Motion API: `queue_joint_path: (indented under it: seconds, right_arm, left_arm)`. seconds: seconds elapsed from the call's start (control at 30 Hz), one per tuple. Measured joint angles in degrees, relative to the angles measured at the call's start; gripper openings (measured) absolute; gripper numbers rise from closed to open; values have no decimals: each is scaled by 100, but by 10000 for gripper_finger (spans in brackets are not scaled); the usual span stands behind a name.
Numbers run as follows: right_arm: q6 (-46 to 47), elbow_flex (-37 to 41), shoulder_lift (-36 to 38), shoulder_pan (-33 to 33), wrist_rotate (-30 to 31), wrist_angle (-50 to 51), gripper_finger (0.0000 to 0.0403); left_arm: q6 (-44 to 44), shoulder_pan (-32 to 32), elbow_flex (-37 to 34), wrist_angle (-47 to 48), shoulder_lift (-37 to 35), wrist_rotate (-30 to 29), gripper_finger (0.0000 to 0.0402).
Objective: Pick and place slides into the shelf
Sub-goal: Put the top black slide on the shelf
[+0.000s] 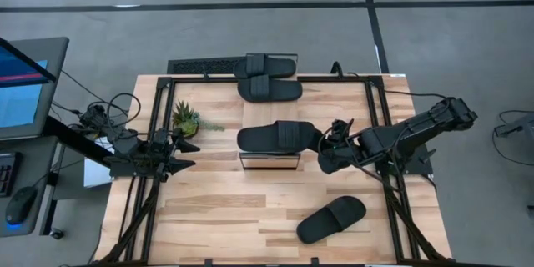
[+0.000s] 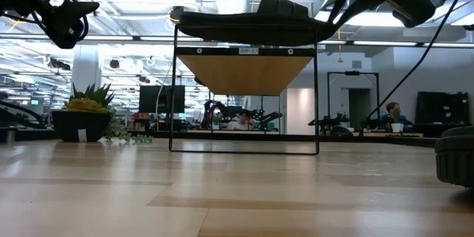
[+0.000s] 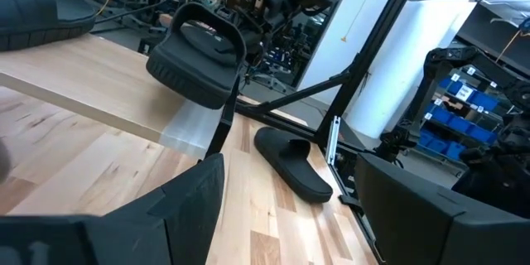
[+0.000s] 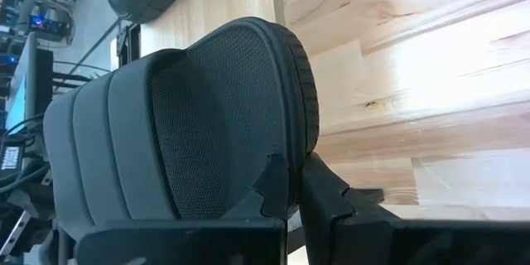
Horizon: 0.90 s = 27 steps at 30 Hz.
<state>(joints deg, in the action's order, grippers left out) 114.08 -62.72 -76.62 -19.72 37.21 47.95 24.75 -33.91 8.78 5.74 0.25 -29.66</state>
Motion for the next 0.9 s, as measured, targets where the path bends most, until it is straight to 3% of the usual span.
queue_joint_path:
  seconds: [0.9]
  right_arm:
    - [-203,0,0,214,-592,3,1]
  left_arm:
    - [-2,-1,1,0,2,-2,258]
